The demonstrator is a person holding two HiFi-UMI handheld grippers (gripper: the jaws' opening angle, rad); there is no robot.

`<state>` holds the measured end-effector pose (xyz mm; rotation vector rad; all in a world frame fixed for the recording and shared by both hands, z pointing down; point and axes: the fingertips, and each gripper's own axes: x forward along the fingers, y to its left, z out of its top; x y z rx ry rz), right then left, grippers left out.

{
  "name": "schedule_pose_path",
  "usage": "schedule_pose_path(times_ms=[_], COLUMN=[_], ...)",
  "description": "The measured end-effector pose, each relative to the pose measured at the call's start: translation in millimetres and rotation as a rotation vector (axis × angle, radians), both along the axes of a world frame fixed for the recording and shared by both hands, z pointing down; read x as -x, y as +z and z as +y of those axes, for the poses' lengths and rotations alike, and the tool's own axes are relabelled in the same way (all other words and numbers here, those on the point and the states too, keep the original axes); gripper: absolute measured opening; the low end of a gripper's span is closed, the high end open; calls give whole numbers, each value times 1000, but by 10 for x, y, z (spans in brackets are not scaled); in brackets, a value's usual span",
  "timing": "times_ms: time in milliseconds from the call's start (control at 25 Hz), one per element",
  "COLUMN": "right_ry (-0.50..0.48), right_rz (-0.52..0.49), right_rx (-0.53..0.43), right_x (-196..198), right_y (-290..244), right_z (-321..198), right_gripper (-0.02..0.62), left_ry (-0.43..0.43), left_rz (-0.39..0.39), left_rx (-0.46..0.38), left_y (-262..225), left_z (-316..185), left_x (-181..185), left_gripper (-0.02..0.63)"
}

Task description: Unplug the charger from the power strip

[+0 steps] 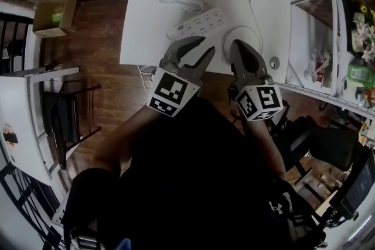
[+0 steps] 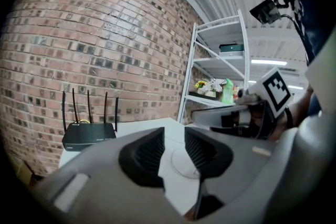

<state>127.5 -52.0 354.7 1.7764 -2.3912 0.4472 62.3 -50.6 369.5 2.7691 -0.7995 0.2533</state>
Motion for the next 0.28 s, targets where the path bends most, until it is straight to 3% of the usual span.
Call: schedule_pose_path(times_ms=[280], right_ry=[7], right_rz=[8], right_rx=[0], right_x=[-10], right_y=[-16], right_z=[34], right_gripper=[11], left_ry=[0], left_rz=[-1], left_rx=[-2], left_y=[-21], left_z=[34], left_x=[13], left_gripper=[118])
